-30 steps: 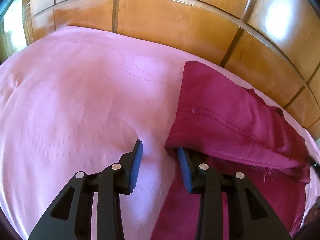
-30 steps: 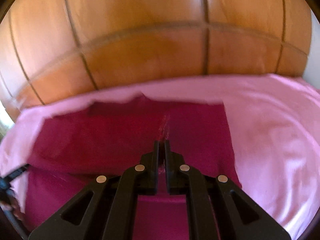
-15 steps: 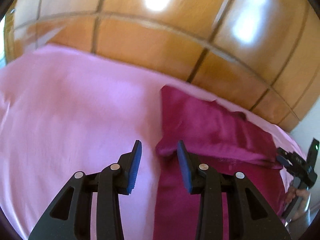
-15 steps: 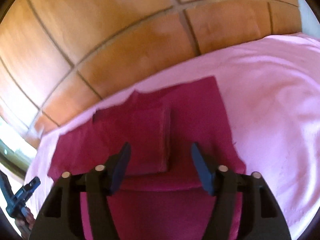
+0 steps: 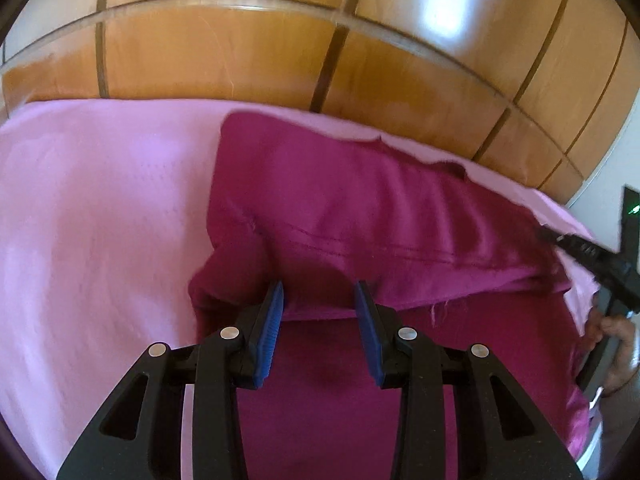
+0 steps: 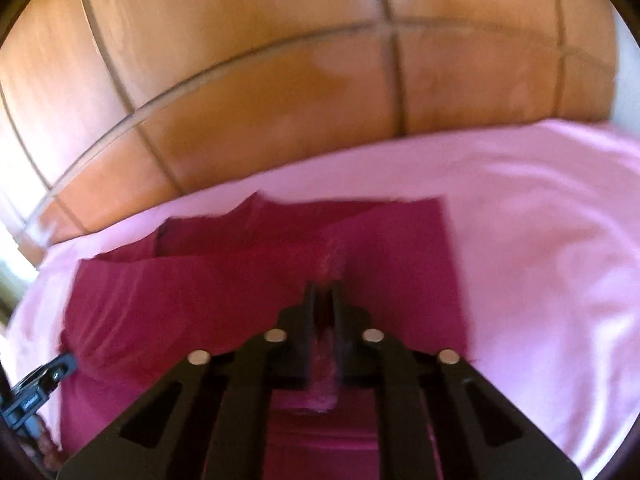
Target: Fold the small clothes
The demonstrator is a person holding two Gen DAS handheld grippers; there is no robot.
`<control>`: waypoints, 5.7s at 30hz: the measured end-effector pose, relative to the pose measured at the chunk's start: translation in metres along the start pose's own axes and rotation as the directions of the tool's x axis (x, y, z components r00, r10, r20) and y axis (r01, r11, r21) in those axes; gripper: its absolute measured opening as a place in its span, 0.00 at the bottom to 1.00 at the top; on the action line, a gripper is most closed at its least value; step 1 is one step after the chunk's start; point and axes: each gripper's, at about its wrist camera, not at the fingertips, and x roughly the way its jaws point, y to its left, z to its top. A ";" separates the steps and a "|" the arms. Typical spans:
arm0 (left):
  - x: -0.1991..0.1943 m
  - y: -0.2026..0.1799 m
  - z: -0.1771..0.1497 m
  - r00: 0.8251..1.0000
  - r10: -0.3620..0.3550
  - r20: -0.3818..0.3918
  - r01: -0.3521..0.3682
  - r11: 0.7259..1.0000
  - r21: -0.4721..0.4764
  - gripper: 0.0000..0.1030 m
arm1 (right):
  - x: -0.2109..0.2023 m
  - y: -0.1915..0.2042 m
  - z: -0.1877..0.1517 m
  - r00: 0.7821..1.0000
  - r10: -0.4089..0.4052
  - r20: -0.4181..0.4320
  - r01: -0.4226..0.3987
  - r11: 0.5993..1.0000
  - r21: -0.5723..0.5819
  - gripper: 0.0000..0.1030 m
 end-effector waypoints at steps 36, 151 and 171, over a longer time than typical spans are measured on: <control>0.041 0.104 0.091 0.961 -0.267 0.074 0.276 0.889 -0.366 0.10 | 0.012 0.021 -0.004 0.997 0.062 -0.043 -0.064 0.997 -0.040 0.08; -0.139 0.040 -0.150 0.982 -0.123 -0.143 0.120 0.992 -0.029 0.52 | -0.133 -0.059 -0.151 0.945 0.120 -0.304 -0.143 0.988 -0.052 0.67; -0.155 0.034 -0.082 0.893 -0.449 -0.015 0.443 0.886 -0.138 0.03 | -0.165 -0.039 -0.130 0.892 0.397 -0.218 -0.372 0.917 0.146 0.10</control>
